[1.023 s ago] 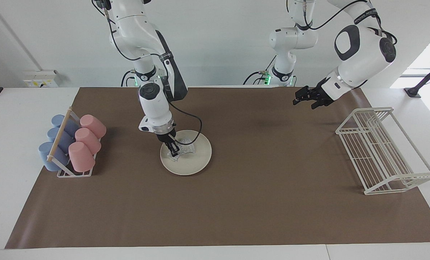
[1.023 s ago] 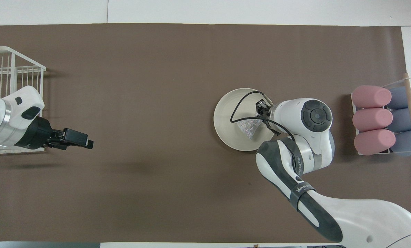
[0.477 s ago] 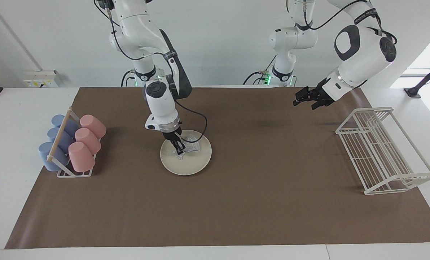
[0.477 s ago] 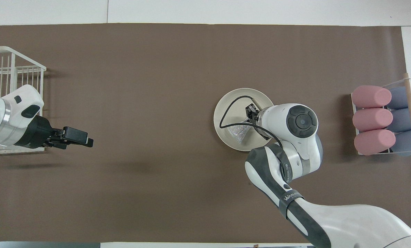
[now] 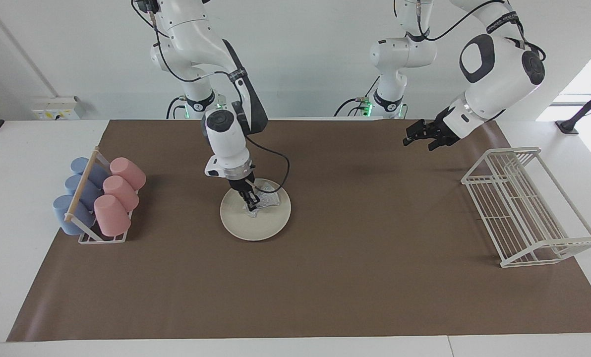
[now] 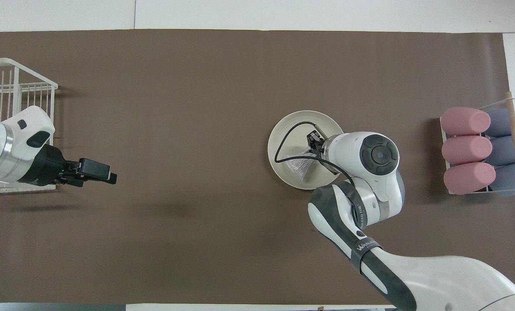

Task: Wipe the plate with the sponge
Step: 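Rub the sponge around the plate surface with the right gripper, then bring the sponge with the right gripper toward the left gripper, then grasp the sponge with the left gripper while the right gripper releases, then carry the sponge toward the rack while the right gripper withdraws, then lower the sponge into the wire rack and open the left gripper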

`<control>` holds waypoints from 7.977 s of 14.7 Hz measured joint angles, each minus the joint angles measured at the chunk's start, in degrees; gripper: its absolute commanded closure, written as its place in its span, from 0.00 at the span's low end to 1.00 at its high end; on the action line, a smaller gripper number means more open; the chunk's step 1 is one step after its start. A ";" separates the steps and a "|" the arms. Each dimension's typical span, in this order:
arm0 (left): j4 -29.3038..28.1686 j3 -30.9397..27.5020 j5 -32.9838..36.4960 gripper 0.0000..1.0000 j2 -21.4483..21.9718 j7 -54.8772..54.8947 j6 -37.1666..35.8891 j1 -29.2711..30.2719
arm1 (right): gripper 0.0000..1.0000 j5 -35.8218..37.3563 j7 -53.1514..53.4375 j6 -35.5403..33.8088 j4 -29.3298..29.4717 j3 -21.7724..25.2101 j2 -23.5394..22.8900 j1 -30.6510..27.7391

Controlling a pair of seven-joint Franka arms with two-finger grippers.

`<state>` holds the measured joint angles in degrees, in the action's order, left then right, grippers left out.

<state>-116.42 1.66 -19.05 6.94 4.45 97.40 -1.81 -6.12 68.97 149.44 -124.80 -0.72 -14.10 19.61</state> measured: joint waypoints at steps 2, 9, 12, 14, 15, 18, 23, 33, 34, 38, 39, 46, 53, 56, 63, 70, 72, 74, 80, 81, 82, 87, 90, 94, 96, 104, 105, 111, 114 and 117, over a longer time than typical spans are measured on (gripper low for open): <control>0.00 0.00 0.00 0.00 0.00 -0.08 0.04 0.00 | 1.00 -0.06 -4.61 0.00 -0.15 0.05 -0.01 -3.59; 0.00 0.00 0.00 0.00 0.00 -0.16 0.16 0.00 | 1.00 -0.09 1.45 0.30 -0.84 0.01 0.46 0.73; 0.00 0.00 0.00 0.00 0.00 -0.22 0.33 0.00 | 1.00 -0.09 3.65 0.32 -1.16 0.00 0.71 2.36; 0.00 0.00 0.00 0.00 0.00 -0.73 0.44 0.00 | 1.00 -0.09 4.73 0.32 -1.14 0.00 0.74 2.59; 0.00 0.00 0.00 0.00 0.00 -0.95 0.53 -0.01 | 1.00 -0.10 5.65 0.15 -1.01 0.00 0.74 2.71; 0.00 0.00 0.00 0.00 0.00 -1.14 0.75 -0.02 | 1.00 -0.10 11.62 -5.53 3.22 -0.13 0.28 4.18; 0.00 0.00 0.00 0.00 0.00 -1.35 0.86 -0.03 | 1.00 -0.10 24.34 -15.08 13.32 -0.29 0.02 8.05; -7.80 -0.55 -34.23 0.00 -0.09 -2.96 2.34 2.33 | 1.00 -0.04 50.02 -23.12 23.60 -0.47 0.70 21.57; -9.27 -0.47 -38.43 0.00 -0.11 -2.93 3.73 2.30 | 1.00 -0.01 52.01 -23.12 23.79 -0.47 0.69 23.03; -13.25 -0.01 -44.55 0.00 -0.14 -2.92 7.15 1.70 | 1.00 0.62 56.50 -23.12 25.25 -0.47 0.70 25.58; -13.95 0.02 -44.82 0.00 -0.14 -2.93 8.03 0.73 | 1.00 0.69 56.51 -23.12 25.39 -0.40 0.69 25.58; -14.94 0.40 -46.69 0.11 -0.14 -7.93 9.78 -4.09 | 1.00 0.77 56.51 -23.14 25.86 -0.23 0.67 25.55; -15.02 0.34 -46.77 1.00 -0.13 -9.93 8.73 -4.24 | 1.00 0.91 56.51 -23.15 25.87 -0.23 0.67 25.53; -15.03 0.14 -46.77 1.00 -0.12 -10.25 7.58 -4.24 | 1.00 0.93 56.51 -23.15 25.90 -0.21 0.67 25.52; -15.03 0.07 -46.82 1.00 -0.09 -11.02 7.46 -4.24 | 0.12 1.25 51.90 -23.91 25.88 0.14 1.27 23.61; -13.91 -0.24 -46.46 1.00 -0.11 -13.35 7.58 -4.23 | 0.06 1.50 13.05 -31.10 22.23 0.65 4.85 13.07; -11.48 -0.26 -42.94 1.00 -0.61 -16.35 7.65 -4.23 | 0.06 1.55 1.03 -34.19 22.21 0.78 6.99 7.00; -6.90 -0.25 -36.86 1.00 -2.27 -21.27 7.68 -4.23 | 0.05 1.59 -12.64 -38.13 22.16 0.92 9.74 -0.43; 3.34 0.12 -14.97 1.00 -7.65 -31.33 7.52 -5.30 | 0.00 1.59 -47.75 -43.64 22.04 1.09 14.37 -14.07; 5.59 0.27 -9.03 1.00 -8.56 -34.10 7.03 -6.74 | 0.00 1.59 -52.49 -44.64 22.11 1.09 14.68 -14.98; 7.30 0.37 -3.84 1.00 -9.15 -35.75 5.36 -7.99 | 0.00 1.59 -55.99 -45.83 22.31 1.08 14.89 -15.96; 14.86 0.53 20.15 1.00 -11.40 -37.64 -7.13 -12.18 | 0.00 1.60 -65.87 -55.12 26.55 1.31 15.55 -21.47; 17.82 0.66 34.63 1.00 -12.37 -37.60 -13.56 -15.88 | 0.00 1.98 -65.93 -62.22 30.04 1.07 15.78 -21.38; 18.95 0.88 56.67 1.00 -12.53 -31.02 -17.24 -17.27 | 0.00 2.56 -66.20 -62.93 29.97 1.77 15.79 -20.03; 18.70 0.69 64.66 1.00 -12.79 -28.02 -16.72 -16.88 | 0.00 4.20 -66.20 -62.93 29.87 4.69 15.80 -17.29; 12.42 0.22 81.19 1.00 -16.05 -25.55 -2.74 -8.05 | 0.00 4.53 -67.37 -61.47 29.90 7.20 16.02 -16.18; 12.10 0.19 81.84 1.00 -17.10 -26.94 -2.17 -7.49 | 0.00 4.53 -67.37 -61.46 29.90 7.21 16.02 -16.18; 12.22 0.49 83.69 1.00 -24.32 -41.58 -1.67 -7.42 | 0.00 4.54 -67.38 -61.43 29.97 7.15 16.02 -15.66; 12.69 0.54 83.82 1.00 -25.25 -43.47 -1.58 -7.43 | 0.00 4.55 -67.38 -61.43 29.98 7.15 16.03 -15.48; 13.04 0.64 83.82 0.62 -25.24 -43.59 -1.49 -7.45 | 0.00 4.56 -67.86 -61.43 29.99 7.15 16.05 -15.48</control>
<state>-103.39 2.30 64.77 -18.30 -39.14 95.91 -9.26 -1.57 1.11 88.01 -94.81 6.43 1.96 4.13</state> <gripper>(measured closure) 0.938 0.000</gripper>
